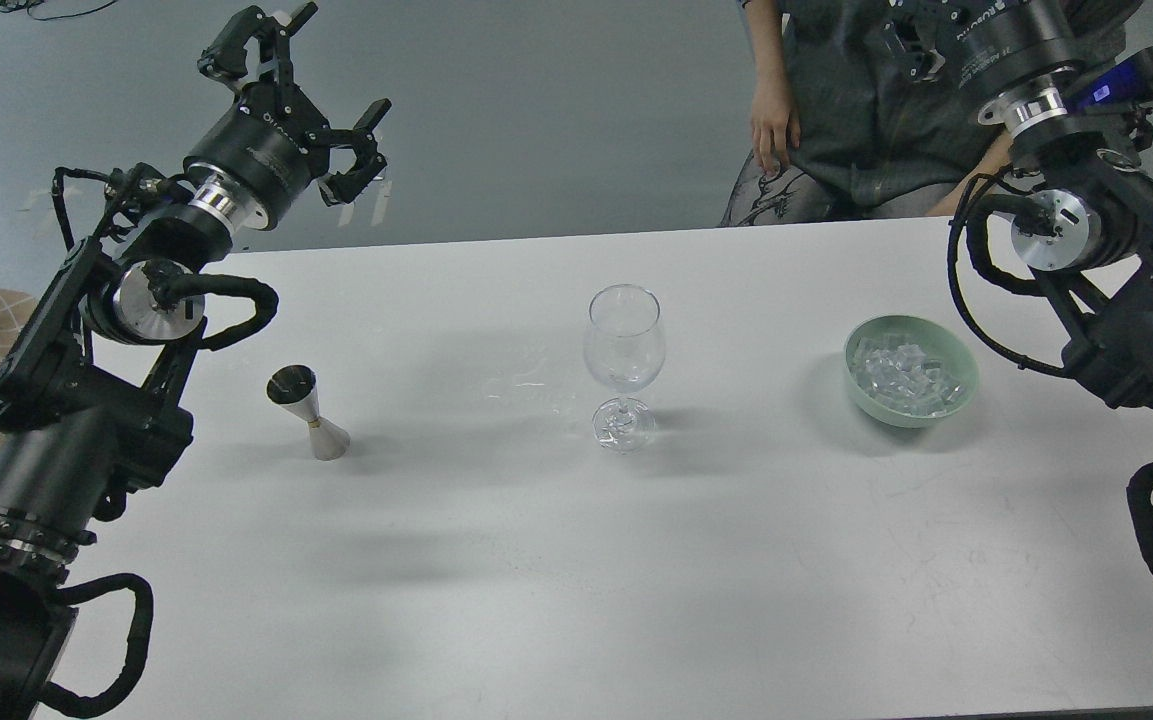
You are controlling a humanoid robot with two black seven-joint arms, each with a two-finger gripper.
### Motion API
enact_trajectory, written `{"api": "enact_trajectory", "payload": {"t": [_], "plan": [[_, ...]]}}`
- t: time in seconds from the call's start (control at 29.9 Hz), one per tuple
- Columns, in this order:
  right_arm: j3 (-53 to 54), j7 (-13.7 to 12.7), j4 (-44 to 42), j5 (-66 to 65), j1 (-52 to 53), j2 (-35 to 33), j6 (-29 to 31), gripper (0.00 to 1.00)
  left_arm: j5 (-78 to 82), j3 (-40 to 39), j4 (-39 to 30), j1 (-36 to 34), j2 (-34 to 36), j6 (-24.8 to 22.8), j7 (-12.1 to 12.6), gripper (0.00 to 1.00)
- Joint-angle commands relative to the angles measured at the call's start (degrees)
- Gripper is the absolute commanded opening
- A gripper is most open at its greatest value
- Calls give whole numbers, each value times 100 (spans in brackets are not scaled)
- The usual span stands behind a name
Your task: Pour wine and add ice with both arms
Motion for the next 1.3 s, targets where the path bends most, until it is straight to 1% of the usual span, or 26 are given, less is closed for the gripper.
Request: {"api": "enact_trajectory", "payload": {"t": [0.0, 0.2, 0.3, 0.4, 0.47, 0.5, 0.64, 0.7, 0.87, 0.97, 1.04, 1.14, 1.17, 1.24, 1.27], "plan": [[7, 0, -78, -7, 8, 5, -1, 100, -2, -4, 222, -13, -27, -96, 39, 98], [16, 0, -78, 10, 25, 40, -1, 100, -55, -83, 222, -4, -106, -79, 40, 98], [51, 0, -69, 19, 78, 172, -9, 100, -423, -109, 222, -4, -89, -35, 40, 98], [60, 0, -52, 37, 26, 190, -18, 100, -844, -127, 231, 66, -36, -26, -39, 98], [77, 0, -69, 45, 17, 268, -53, 100, -1118, -259, 318, 84, -36, -9, -13, 98], [86, 0, -69, 45, 17, 339, -149, 100, -1232, -311, 371, 84, -54, -87, -22, 98], [95, 0, -69, 45, 17, 392, -518, 100, -1399, -408, 372, 84, -106, -105, -57, 98], [104, 0, -87, 45, 8, 401, -633, 100, -1479, -443, 389, 84, -124, -201, -57, 98], [113, 0, -192, 115, 8, 418, -932, 100, -1462, -365, 442, 75, -247, -123, -92, 98], [86, 0, -175, 151, 25, 489, -862, 100, -1409, -329, 433, 75, -212, -106, -57, 98], [95, -136, -201, 151, 60, 497, -879, 100, -1409, -338, 424, 84, -177, -132, -4, 98], [78, -470, -201, 160, 78, 480, -844, 100, -1382, -277, 424, 93, -124, -167, 5, 98], [34, -767, -201, 160, 70, 462, -783, 100, -1365, -163, 398, 110, -63, -237, -13, 98], [7, -1216, -184, 160, 43, 462, -669, 100, -1330, -14, 398, 102, -10, -360, -92, 98], [7, -1618, -192, 160, 34, 454, -547, 100, -1182, 109, 398, 93, 16, -491, -153, 98]]}}
